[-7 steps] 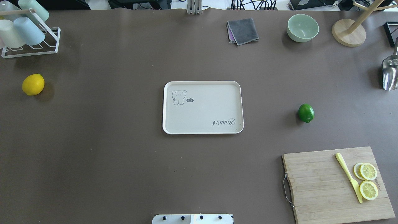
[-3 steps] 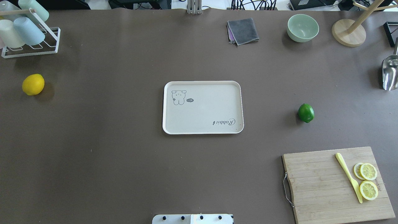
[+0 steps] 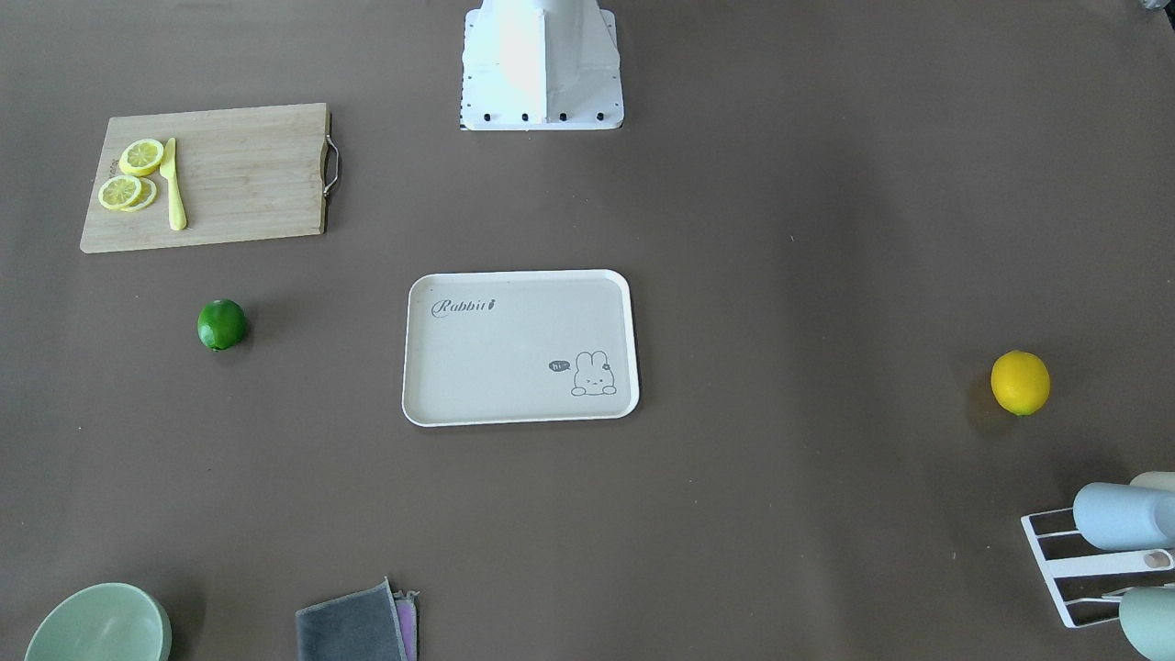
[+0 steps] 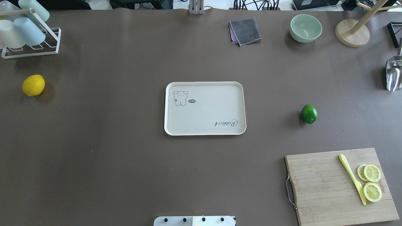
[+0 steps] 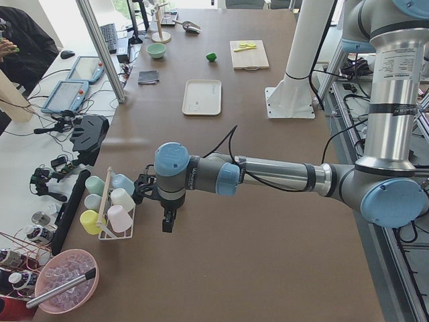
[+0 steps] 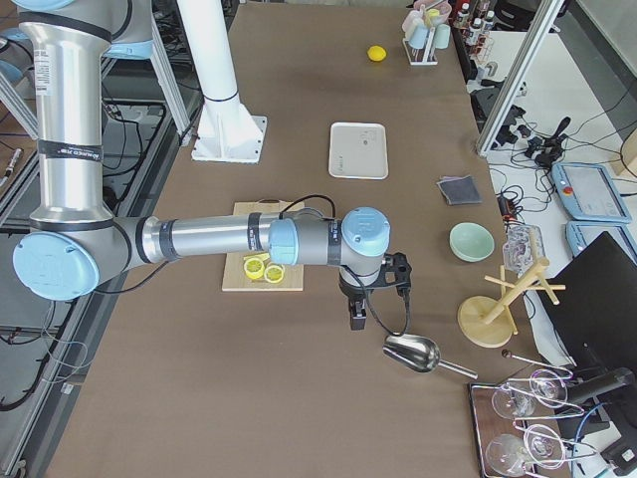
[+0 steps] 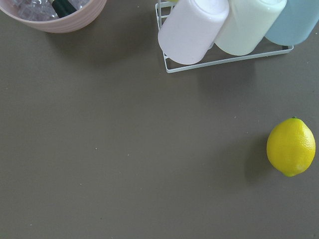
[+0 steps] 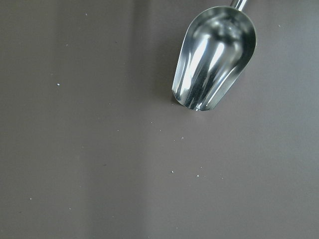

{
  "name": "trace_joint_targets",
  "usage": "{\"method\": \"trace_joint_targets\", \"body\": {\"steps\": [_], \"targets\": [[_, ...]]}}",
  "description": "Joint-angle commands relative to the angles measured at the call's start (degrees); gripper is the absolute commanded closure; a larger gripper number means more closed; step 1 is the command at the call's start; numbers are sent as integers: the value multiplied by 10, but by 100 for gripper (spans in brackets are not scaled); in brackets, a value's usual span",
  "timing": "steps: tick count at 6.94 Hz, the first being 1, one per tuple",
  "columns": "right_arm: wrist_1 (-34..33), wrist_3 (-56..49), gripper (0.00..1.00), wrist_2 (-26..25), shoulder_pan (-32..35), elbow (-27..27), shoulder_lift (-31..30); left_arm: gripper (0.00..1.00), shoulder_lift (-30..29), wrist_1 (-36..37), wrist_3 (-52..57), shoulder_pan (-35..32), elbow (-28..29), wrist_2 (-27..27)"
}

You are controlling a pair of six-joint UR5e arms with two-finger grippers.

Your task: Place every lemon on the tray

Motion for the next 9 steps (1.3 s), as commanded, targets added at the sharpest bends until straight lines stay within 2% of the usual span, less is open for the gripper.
{"method": "trace_joint_targets", "body": {"steps": [1,4,6,9], "targets": [[3,-8,0,1,0,4,5,2,0,-2,1,0,-2,-3],[3,-1,0,-1,-2,1,22,2,-7,-7,0,2,-3,2],[2,0,0,4,-2,17,9,2,-8,-65,5,2,2,1],[4,-1,0,14,-2,27,16,2,-6,-76,1,4,8,-1]]}}
